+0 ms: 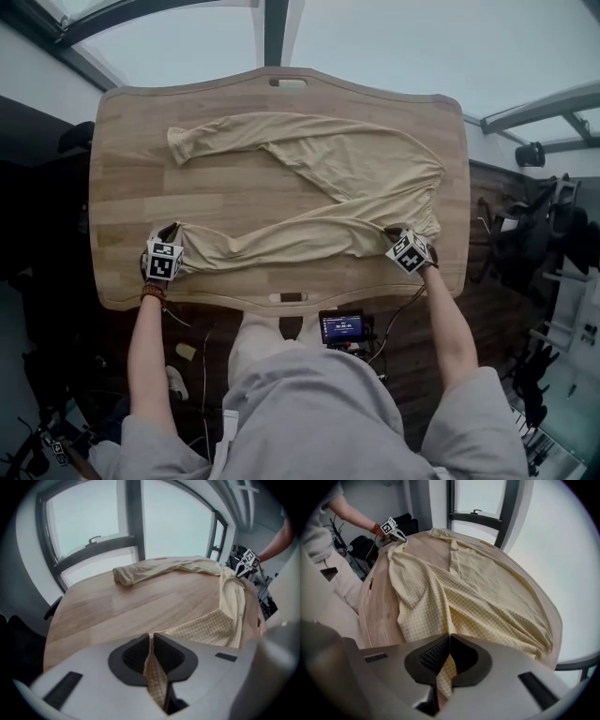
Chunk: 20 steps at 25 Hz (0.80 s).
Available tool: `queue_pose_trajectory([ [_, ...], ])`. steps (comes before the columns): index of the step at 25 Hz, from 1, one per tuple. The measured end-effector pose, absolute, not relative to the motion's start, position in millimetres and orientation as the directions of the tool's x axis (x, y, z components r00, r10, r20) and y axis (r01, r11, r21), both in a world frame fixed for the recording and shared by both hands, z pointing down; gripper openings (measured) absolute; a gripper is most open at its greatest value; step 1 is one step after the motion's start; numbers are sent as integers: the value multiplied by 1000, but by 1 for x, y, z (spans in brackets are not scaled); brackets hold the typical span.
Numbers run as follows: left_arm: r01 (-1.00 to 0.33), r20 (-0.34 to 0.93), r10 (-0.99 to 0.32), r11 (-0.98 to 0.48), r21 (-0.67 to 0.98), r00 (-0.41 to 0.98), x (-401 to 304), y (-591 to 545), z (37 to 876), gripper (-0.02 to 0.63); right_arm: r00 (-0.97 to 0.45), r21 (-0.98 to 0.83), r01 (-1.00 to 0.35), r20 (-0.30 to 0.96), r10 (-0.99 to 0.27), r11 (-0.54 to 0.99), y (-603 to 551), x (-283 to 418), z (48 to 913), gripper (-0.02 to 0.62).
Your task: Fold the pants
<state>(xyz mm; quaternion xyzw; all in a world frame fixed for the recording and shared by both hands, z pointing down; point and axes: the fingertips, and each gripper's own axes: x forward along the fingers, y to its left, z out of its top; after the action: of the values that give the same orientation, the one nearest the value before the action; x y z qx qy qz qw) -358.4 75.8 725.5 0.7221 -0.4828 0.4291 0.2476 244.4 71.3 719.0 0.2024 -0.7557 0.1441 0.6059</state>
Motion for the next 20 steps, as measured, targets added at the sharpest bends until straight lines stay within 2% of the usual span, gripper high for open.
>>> queue_pose_trajectory([
  [2,-906,819,-543,-417,-73,184,-362,81,706,32,-187,37,-463,972,-139,886,83,244,713,9],
  [6,-923,724,-646,-382,-33,242,-377,102,661,32,-255,23,-519,950,-181,854,106,248,689,9],
  [11,-924,627,-713,-380,33,315,-396,136,609,32,-287,14,-575,933,-218,818,130,257,657,9],
  [14,-927,602,-728,-372,55,328,-407,158,587,32,-304,19,-580,922,-239,814,136,262,637,9],
  [15,-935,596,-740,-349,59,313,-415,163,579,6,-313,21,-584,917,-249,811,136,263,632,9],
  [18,-960,589,-768,-274,53,251,-437,171,560,6,-351,16,-604,892,-284,797,129,263,621,8],
  [20,-946,629,-734,-325,6,256,-428,172,567,6,-370,13,-595,883,-288,804,119,260,620,9],
])
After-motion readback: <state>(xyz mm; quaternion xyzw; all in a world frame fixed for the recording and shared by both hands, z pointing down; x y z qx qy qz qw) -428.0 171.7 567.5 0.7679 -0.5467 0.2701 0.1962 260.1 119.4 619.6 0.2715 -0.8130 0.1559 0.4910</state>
